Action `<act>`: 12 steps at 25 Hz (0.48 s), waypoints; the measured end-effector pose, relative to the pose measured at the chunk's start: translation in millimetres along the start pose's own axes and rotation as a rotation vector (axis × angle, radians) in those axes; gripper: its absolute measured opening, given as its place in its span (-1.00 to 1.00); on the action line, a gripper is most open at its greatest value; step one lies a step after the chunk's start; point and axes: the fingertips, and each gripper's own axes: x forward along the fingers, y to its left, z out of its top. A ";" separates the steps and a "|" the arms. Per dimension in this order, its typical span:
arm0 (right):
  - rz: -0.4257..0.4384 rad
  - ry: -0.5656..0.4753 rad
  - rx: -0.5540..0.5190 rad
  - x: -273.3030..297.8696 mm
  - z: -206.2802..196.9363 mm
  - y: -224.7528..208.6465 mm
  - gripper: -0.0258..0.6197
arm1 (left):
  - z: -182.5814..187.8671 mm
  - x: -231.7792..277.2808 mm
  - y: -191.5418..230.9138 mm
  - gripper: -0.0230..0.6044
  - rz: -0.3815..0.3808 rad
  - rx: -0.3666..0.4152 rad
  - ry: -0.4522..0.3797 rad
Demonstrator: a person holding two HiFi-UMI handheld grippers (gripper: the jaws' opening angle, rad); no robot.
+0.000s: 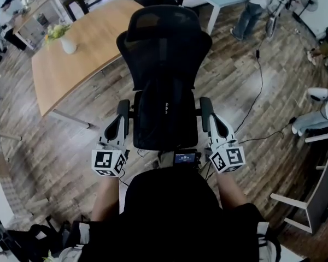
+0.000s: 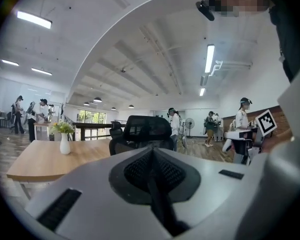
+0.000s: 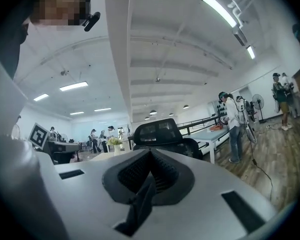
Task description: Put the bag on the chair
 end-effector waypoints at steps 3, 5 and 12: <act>0.013 0.011 0.044 -1.0 -6.7 1.2 -0.89 | -11.1 -2.0 -9.2 -0.92 -0.018 -0.018 0.020; 0.010 0.005 0.135 -4.6 -10.4 -2.4 -0.89 | -14.4 -1.6 -16.3 -0.92 -0.024 -0.024 0.018; -0.023 -0.001 0.060 -10.7 -11.9 4.2 -0.89 | -19.7 -6.1 -14.1 -0.92 0.006 -0.046 0.008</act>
